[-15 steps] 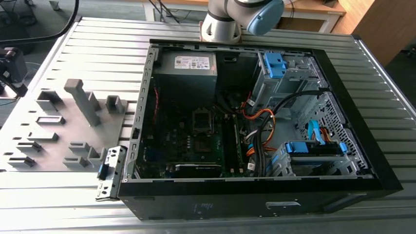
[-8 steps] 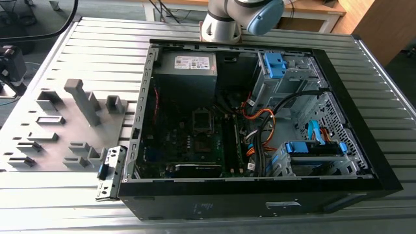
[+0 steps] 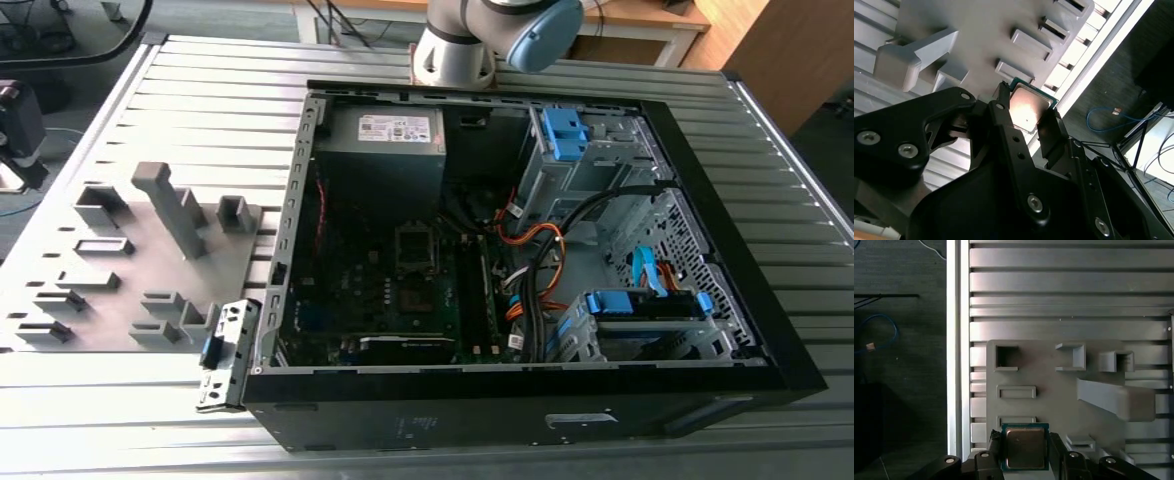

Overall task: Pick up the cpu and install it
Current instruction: 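Pick up the cpu and move it towards the insertion slot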

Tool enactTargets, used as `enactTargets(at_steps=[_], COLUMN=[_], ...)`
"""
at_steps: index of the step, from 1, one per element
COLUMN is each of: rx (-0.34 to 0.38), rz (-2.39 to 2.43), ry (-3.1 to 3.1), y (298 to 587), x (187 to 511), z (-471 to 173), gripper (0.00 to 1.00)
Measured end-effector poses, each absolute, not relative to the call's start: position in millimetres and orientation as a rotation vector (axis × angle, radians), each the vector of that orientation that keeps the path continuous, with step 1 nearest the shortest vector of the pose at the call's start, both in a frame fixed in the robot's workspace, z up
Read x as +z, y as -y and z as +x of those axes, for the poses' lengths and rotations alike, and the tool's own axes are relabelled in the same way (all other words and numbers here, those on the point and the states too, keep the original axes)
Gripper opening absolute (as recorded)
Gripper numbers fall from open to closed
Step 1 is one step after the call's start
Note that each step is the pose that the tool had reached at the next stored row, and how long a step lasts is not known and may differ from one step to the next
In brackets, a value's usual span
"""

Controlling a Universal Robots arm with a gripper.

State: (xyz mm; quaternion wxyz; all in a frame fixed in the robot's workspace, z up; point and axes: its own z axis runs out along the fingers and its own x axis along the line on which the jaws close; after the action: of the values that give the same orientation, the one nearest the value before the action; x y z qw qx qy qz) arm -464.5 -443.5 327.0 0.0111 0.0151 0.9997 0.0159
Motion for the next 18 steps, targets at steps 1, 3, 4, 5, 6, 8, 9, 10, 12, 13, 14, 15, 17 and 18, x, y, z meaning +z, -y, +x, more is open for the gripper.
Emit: enactTargets(at_steps=[1,3,4,5,6,8,9,10,12,13,14,15,17,18], rx=[0.049,0.050,0.050,0.050,0.049,0.050,0.050,0.050,0.050,0.050,0.050,0.050,0.049,0.050], rz=[0.047,0.047,0.047,0.047,0.047,0.047,0.047,0.047,0.047,0.047,0.047,0.047,0.047,0.047], ry=[-3.119,-3.119,-3.118,-3.119,-3.119,-3.119,-3.119,-3.118,-3.118,-3.118,-3.118,-3.119,-3.119,-3.119], y=[443.5,443.5,443.5,443.5,443.5,443.5,443.5,443.5,443.5,443.5,443.5,443.5,443.5,443.5], x=[329.8,335.7,338.2,340.8,343.5,348.2,349.6,349.9,349.8,349.9,350.0,350.2,351.6,352.6], z=[-464.5,-464.5,-464.5,-464.5,-464.4,-464.4,-464.4,-464.4,-464.4,-464.4,-464.4,-464.4,-464.4,-464.4], gripper=[0.47,0.47,0.47,0.47,0.47,0.47,0.47,0.47,0.47,0.47,0.47,0.47,0.47,0.47])
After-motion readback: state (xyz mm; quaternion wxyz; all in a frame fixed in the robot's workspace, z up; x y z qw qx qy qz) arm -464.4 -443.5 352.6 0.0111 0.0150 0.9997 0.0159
